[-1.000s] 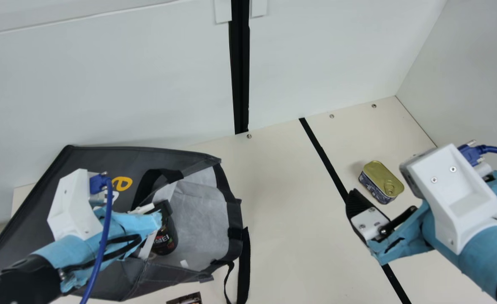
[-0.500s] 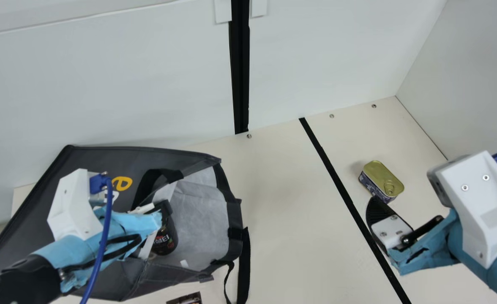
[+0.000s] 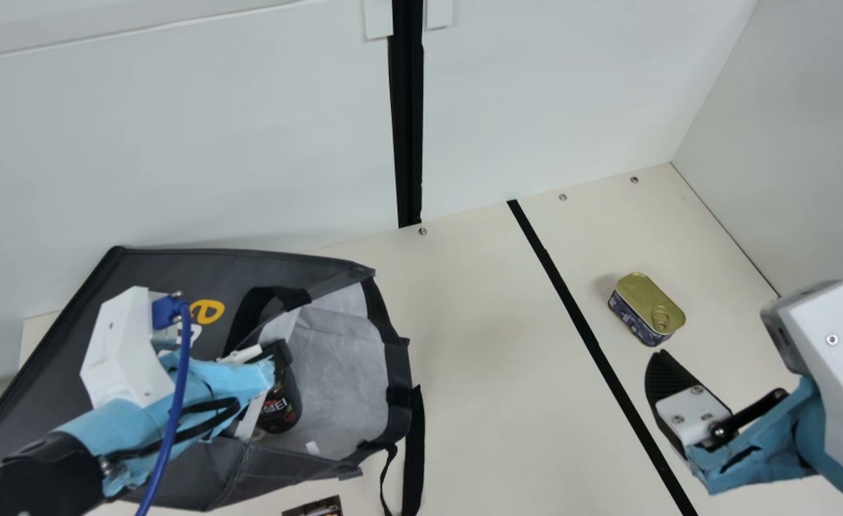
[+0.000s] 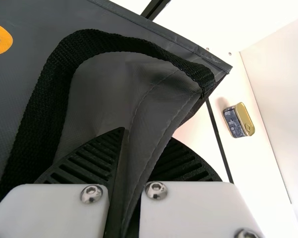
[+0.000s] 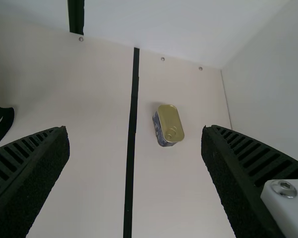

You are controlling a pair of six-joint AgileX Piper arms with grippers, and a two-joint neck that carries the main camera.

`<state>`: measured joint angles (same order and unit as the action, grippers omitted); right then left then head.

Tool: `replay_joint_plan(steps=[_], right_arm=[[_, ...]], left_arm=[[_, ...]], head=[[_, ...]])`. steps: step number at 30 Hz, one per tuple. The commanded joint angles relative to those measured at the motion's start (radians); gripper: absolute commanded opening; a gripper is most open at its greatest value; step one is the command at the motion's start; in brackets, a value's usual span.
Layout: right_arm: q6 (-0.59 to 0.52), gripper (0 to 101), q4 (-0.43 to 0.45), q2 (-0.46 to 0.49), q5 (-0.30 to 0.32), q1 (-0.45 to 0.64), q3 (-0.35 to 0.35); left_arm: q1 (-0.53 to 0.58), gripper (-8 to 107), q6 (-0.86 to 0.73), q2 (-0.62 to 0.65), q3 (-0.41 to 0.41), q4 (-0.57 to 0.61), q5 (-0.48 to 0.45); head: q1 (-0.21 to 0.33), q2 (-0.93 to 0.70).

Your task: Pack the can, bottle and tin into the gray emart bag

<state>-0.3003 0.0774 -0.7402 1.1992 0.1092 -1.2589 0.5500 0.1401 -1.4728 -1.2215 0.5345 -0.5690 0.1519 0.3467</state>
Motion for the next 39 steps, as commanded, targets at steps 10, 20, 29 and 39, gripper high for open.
replay_joint_plan(steps=[10,20,29,39], right_arm=[[-0.095,91,-0.11,0.017,0.018,0.125,0.006],[-0.157,91,-0.166,0.005,0.014,0.21,0.014],[-0.138,91,-0.14,-0.026,-0.006,0.215,0.02],[-0.004,91,-0.005,-0.083,-0.037,0.106,0.024]], left_arm=[[0.0,10,0.0,0.0,0.0,0.0,0.0],[0.0,10,0.0,0.0,0.0,0.0,0.0],[0.0,10,0.0,0.0,0.0,0.0,0.0],[0.0,10,0.0,0.0,0.0,0.0,0.0]], head=[[0.023,0.002],[0.023,0.002],[0.023,0.002],[0.023,0.002]])
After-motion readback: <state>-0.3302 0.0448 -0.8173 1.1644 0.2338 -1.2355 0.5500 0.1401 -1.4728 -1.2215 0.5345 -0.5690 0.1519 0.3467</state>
